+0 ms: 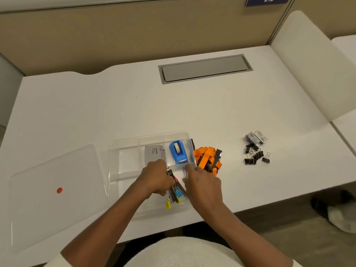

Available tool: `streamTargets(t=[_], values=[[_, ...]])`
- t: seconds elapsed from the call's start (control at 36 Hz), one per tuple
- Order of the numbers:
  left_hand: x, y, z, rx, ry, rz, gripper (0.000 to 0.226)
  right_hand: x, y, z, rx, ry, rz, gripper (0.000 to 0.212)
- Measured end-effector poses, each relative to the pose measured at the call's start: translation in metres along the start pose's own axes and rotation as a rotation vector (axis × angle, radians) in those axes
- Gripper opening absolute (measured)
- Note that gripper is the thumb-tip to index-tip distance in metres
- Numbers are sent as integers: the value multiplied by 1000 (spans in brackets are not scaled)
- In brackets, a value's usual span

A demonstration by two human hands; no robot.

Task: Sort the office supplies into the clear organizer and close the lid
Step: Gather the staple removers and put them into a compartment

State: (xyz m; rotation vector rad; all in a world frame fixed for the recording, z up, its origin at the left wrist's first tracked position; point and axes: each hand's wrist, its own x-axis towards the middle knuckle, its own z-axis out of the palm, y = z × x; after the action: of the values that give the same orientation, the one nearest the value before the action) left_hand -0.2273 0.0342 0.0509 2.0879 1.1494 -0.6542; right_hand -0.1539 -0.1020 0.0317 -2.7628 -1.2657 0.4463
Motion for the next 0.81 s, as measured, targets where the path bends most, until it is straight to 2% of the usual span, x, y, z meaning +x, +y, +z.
streamTargets(t=[0.08, 0.19, 0.25, 0.39, 0.56, 0.69, 0.81], values=[[7, 12, 7, -14, -48, 17, 33, -9, 23, -16, 92, 25, 69, 33], [18, 30, 19, 61, -13, 56, 32, -13, 55, -19, 250, -18, 172, 22], [23, 39, 23, 42, -23, 45, 23, -15, 64, -15, 348, -45, 192, 22], [36, 53, 31, -20, -24, -39, 19, -22, 70, -3, 501, -99, 192, 27], [44, 57, 48, 37, 64, -54, 17, -28, 68, 13, 571, -149, 138, 36], [46, 61, 60, 168, 189, 10, 34, -22, 73, 17, 596, -133, 143, 35], [43, 57, 67, 188, 286, 39, 33, -18, 75, 20, 614, -166, 162, 38]])
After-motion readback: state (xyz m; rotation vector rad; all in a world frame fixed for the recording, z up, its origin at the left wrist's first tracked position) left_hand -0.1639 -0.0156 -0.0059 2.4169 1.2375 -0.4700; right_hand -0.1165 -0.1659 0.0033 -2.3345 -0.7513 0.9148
